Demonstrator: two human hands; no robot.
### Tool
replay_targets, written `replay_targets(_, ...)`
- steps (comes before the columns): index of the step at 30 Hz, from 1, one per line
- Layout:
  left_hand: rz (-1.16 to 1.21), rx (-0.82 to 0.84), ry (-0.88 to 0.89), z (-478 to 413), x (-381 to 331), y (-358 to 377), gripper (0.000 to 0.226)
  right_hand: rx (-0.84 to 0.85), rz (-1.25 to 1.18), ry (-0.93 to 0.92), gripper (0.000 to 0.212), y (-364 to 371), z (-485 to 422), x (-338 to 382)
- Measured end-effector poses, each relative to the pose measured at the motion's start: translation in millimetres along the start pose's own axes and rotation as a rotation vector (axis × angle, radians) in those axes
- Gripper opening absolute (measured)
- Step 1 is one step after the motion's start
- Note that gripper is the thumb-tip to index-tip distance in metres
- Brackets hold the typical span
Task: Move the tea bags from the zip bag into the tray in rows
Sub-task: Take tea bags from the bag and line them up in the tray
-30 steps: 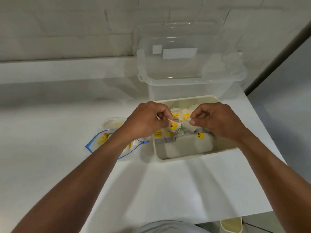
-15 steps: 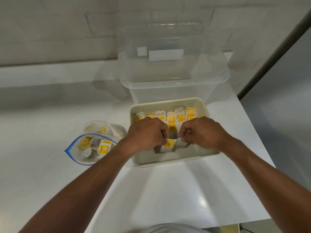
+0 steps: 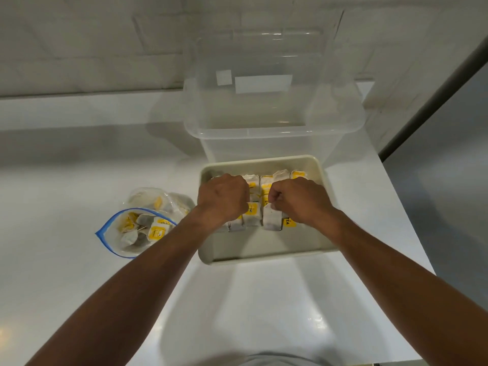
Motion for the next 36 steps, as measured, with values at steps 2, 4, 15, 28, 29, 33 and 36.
replay_targets(2,-0.015,0.005,0.008,-1.0,0.5,2.8,0.016,0.006,-0.016,0.0,0.002,2.3,-2.1,-1.3)
replay_targets(4,-0.033,0.011,0.031,-1.4,-0.8,5.7,0.015,0.011,-0.027,-0.007,0.002,3.5,-3.0,-2.1)
replay_targets(15,-0.095,0.058,0.079,-4.5,-4.3,5.6,0.021,-0.029,-0.063,0.002,0.011,3.9,-4.4,-2.5)
replay_targets(28,-0.212,0.024,0.168,21.7,-17.4,7.9,0.056,-0.025,0.132,-0.124,0.05,5.1,18.6,4.0)
replay_targets(29,-0.211,0.023,0.17,21.8,-17.5,8.1,0.057,-0.027,0.12,-0.122,0.05,5.9,17.9,4.5)
replay_targets(33,-0.153,0.035,0.14,17.7,-15.0,5.5,0.052,-0.038,0.07,-0.114,0.049,6.1,16.7,5.3)
replay_targets(36,-0.132,0.019,0.125,14.7,-13.4,1.1,0.046,-0.04,0.06,-0.095,0.048,5.2,16.0,3.7)
Point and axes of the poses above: each hand's wrist, its own z-axis away from the middle knuckle, its own y-axis out of the palm, x = y × z, the point moved 4 cm from there along -z, towards the middle knuckle, and after that the axes turned 12 degrees about -x, right-handed, at the moved point
